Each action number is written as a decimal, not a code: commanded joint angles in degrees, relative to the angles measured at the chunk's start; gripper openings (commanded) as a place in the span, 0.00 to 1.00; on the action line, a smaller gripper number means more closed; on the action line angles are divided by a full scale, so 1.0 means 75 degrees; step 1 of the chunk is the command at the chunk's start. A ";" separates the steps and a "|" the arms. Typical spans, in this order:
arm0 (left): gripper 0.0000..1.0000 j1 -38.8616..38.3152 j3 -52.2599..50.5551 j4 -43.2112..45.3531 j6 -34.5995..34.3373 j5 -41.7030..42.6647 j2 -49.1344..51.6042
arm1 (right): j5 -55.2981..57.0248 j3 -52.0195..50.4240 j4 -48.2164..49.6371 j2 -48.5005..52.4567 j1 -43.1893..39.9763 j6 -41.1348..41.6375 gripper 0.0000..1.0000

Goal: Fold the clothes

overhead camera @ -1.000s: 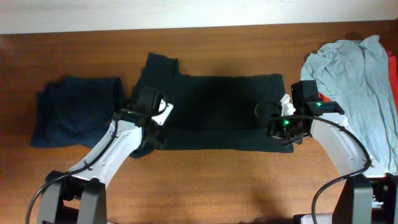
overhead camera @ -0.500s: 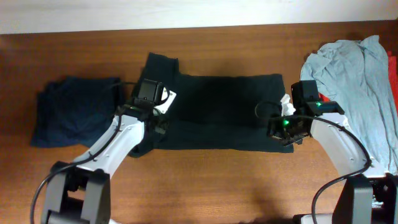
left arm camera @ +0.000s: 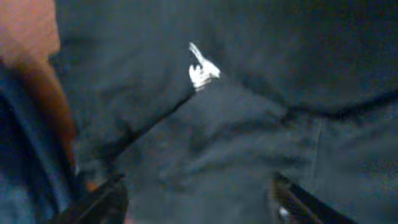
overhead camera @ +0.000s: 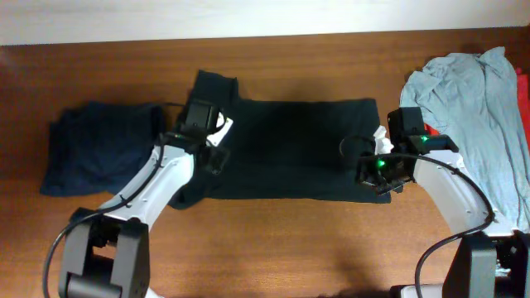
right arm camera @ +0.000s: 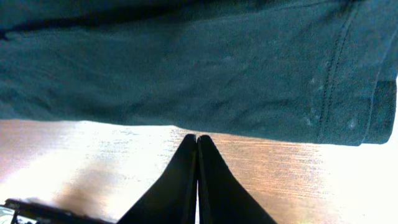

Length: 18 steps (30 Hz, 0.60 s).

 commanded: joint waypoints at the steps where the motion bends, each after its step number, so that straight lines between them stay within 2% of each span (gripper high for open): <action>1: 0.86 0.0070 0.0580 -0.0801 -0.1003 -0.0478 -0.0114 | 0.0070 0.0041 -0.0026 -0.0073 0.0015 -0.0082 0.04; 3: 0.92 0.0216 0.0612 -0.1195 -0.1635 -0.0764 -0.0122 | 0.0070 0.0041 -0.0047 -0.0073 0.0015 -0.0085 0.04; 7: 0.92 0.0839 0.0600 -0.1754 -0.2521 -0.0758 -0.0064 | 0.0070 0.0041 -0.0096 -0.0073 0.0015 -0.0085 0.04; 12: 0.89 0.1786 0.0600 -0.1614 -0.2532 0.1122 0.0221 | 0.0070 0.0041 -0.0102 -0.0073 0.0015 -0.0085 0.04; 18: 0.57 0.2101 0.0600 -0.1169 -0.2500 0.2130 0.0478 | 0.0070 0.0041 -0.0102 -0.0073 0.0015 -0.0085 0.04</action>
